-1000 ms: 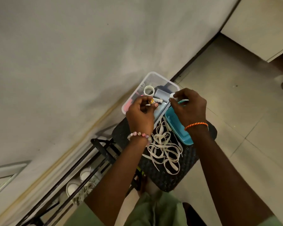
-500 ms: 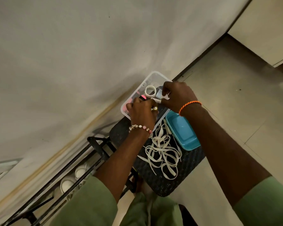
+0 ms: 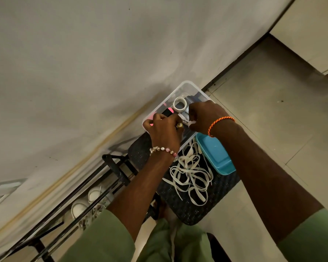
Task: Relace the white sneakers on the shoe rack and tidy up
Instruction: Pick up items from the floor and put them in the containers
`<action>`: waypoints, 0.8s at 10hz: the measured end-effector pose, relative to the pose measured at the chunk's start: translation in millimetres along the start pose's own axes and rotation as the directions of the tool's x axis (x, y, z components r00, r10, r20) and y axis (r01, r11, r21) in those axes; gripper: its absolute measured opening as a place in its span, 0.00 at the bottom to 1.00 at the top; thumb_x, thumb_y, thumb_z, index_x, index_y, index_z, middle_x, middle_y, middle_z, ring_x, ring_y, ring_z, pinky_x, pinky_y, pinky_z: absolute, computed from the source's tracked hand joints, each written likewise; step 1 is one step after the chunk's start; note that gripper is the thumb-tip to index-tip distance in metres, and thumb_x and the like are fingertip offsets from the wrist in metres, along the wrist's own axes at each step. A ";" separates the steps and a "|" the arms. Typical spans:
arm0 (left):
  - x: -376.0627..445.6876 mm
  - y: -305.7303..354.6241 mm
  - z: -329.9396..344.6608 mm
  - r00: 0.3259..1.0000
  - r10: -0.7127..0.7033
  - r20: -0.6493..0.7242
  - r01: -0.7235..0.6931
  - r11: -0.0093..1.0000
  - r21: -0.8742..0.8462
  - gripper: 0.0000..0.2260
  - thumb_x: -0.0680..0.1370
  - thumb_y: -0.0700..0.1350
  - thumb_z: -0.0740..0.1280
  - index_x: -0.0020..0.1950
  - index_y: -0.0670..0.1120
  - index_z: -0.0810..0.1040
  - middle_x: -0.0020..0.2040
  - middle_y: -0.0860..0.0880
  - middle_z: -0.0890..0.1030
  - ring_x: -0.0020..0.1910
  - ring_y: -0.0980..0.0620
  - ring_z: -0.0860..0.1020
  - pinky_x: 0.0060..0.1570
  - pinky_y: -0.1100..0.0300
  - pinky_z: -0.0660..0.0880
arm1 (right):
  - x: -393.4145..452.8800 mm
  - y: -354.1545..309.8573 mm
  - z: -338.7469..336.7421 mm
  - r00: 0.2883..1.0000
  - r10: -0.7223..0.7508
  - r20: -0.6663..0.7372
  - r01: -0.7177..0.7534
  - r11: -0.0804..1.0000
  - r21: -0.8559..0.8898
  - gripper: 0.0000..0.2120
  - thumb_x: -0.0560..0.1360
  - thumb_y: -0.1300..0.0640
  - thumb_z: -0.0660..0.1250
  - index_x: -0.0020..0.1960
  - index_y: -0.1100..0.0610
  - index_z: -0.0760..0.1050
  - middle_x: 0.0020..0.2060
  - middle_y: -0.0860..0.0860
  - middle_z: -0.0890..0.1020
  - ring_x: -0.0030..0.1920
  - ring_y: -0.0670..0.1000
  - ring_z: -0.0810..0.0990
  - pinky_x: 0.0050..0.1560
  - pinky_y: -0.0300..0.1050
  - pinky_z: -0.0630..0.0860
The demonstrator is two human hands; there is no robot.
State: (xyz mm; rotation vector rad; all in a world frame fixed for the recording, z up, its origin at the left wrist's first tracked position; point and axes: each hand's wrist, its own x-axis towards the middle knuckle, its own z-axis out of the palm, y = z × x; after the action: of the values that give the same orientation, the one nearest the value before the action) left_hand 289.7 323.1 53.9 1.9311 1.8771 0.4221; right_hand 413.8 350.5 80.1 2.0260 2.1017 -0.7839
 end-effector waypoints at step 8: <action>-0.9 0.4 -6.6 0.988 -0.005 0.156 -0.021 0.986 0.163 0.12 0.73 0.45 0.70 0.57 0.52 0.79 0.61 0.52 0.75 0.66 0.47 0.64 0.60 0.50 0.55 | 18.0 -17.5 6.9 0.977 0.194 0.090 -0.200 0.978 0.055 0.15 0.75 0.64 0.65 0.61 0.64 0.74 0.57 0.61 0.78 0.57 0.60 0.78 0.57 0.57 0.76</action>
State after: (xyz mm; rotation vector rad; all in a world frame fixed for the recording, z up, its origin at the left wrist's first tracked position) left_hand 286.8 322.8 59.8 2.0133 1.8530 0.1171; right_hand 393.5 364.1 71.4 2.1516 1.8185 -0.8962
